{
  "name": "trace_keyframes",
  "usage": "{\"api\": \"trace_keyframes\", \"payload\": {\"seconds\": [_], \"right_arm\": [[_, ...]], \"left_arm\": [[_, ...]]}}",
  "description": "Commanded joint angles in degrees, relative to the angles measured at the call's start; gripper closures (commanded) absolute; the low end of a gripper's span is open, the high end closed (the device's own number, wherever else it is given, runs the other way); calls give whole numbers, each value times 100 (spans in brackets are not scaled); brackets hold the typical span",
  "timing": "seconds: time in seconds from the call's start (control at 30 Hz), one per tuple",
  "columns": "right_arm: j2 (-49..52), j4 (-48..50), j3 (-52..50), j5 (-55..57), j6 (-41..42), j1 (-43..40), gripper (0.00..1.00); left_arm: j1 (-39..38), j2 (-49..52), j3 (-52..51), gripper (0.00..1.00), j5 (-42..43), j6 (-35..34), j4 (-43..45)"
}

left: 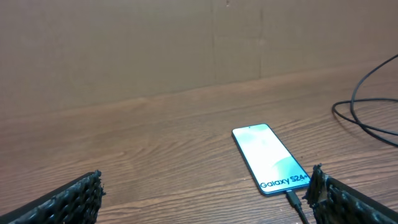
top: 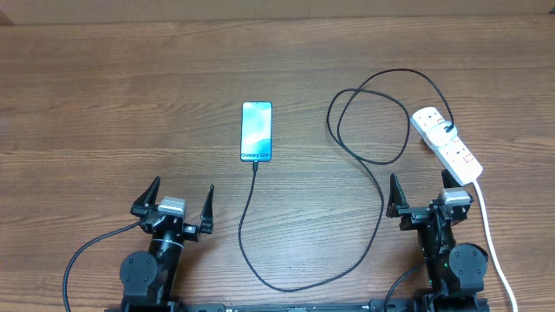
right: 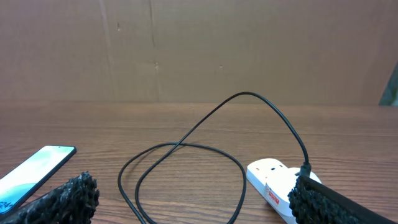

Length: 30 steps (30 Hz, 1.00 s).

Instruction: Plug charger to phone and switch on socket

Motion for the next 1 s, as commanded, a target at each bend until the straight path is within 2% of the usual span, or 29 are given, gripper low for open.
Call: {"api": "trace_keyframes", "payload": {"seconds": [0.0, 0.13, 0.43, 0.67, 0.8, 0.97], "right_arm": [[-57, 35, -61, 31, -9, 26, 0], [-57, 35, -61, 31, -11, 26, 0], [-57, 35, -61, 31, -9, 26, 0], [-57, 35, -61, 31, -9, 26, 0], [-57, 35, -61, 31, -9, 26, 0], [-57, 35, -61, 31, -11, 26, 0]], "left_arm": [[61, -70, -24, 0, -179, -151, -42], [61, -68, -24, 0, -560, -1062, -76], [61, -68, -24, 0, -787, -372, -74], [61, -68, -24, 0, -898, -616, -70], [61, -68, -24, 0, -1453, -916, -22], [61, -68, -26, 0, -1515, -890, -17]]}}
